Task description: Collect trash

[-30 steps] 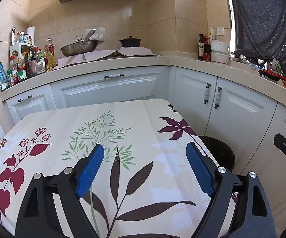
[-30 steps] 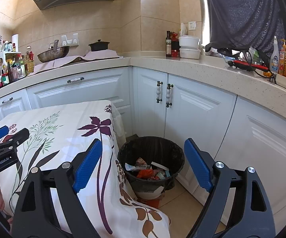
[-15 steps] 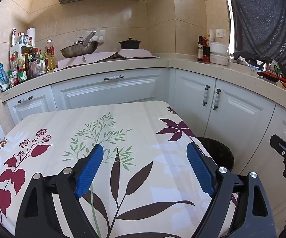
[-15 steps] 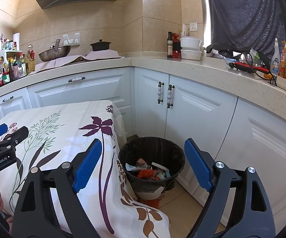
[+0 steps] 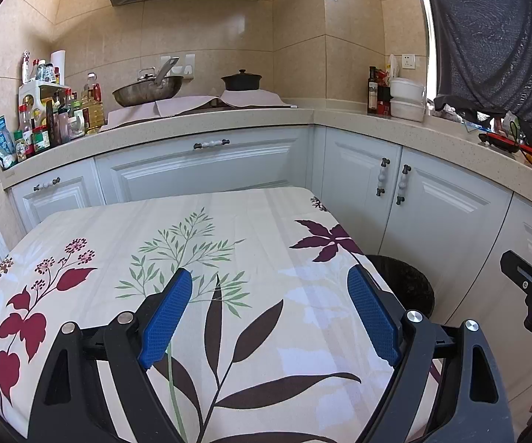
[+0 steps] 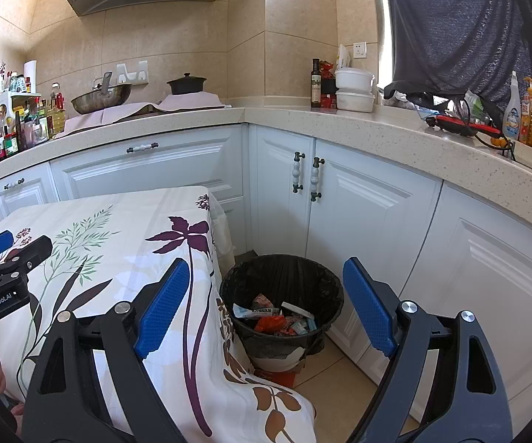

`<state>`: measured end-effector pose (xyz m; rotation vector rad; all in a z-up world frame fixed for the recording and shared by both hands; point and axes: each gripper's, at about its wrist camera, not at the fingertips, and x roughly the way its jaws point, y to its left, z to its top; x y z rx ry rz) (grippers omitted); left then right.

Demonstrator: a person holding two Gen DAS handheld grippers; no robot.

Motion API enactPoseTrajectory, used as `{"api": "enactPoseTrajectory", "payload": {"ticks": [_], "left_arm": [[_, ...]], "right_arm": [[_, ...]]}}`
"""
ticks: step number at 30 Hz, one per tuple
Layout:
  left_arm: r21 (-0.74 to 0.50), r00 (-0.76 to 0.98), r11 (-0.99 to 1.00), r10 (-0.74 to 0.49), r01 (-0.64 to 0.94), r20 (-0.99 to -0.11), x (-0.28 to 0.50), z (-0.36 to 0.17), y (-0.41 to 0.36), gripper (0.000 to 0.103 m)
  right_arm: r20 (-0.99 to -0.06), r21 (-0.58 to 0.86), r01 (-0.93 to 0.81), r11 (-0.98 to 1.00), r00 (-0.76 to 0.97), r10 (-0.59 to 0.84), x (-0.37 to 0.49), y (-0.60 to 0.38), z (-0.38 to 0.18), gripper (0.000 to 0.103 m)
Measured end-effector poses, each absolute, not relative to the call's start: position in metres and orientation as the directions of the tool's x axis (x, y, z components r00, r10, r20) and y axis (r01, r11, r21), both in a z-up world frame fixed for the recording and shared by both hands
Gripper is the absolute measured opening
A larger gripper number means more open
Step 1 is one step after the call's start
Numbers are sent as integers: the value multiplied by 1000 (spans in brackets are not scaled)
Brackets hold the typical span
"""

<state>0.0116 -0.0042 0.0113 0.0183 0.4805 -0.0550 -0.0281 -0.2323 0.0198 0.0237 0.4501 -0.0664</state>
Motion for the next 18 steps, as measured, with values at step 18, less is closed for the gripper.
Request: {"api": "enactPoseTrajectory", "payload": {"ticks": [18], "left_arm": [[1, 887, 999, -45, 51, -460, 11, 10, -4, 83]], "right_arm": [[-437, 3, 64, 998, 898, -56, -26, -231, 18, 83]]}}
